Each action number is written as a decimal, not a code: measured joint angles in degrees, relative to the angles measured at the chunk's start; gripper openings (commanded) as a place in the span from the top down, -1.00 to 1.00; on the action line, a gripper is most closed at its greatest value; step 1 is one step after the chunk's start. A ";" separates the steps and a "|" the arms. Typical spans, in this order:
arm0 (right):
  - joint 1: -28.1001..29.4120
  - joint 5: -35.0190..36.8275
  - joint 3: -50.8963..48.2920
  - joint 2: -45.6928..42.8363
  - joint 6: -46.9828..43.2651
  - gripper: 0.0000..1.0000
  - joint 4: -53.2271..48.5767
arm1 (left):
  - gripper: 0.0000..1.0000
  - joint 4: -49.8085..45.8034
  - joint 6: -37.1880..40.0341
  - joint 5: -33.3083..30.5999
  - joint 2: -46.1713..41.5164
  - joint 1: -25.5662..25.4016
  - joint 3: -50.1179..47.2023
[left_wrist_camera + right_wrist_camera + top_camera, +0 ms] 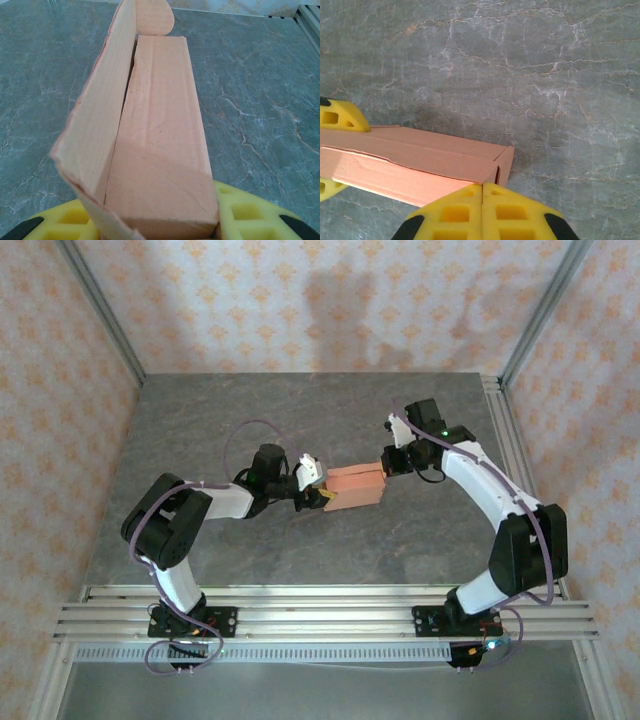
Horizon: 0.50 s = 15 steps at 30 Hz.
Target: Fold the paper box
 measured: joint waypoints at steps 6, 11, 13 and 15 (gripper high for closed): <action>0.90 2.49 -2.21 -1.75 2.89 1.00 2.08 | 0.24 -0.07 0.13 -0.35 0.00 -0.37 0.31; 2.05 4.90 -6.99 -5.20 0.70 1.00 6.25 | 0.17 -0.87 0.15 -0.33 0.00 -0.35 0.72; 2.49 5.73 -8.76 -6.05 -0.70 1.00 8.50 | 0.16 -1.31 0.15 -0.33 0.00 -0.35 0.90; 3.08 6.73 -9.99 -6.62 -1.51 1.00 9.97 | 0.13 -2.12 0.15 -0.37 0.00 -0.31 1.20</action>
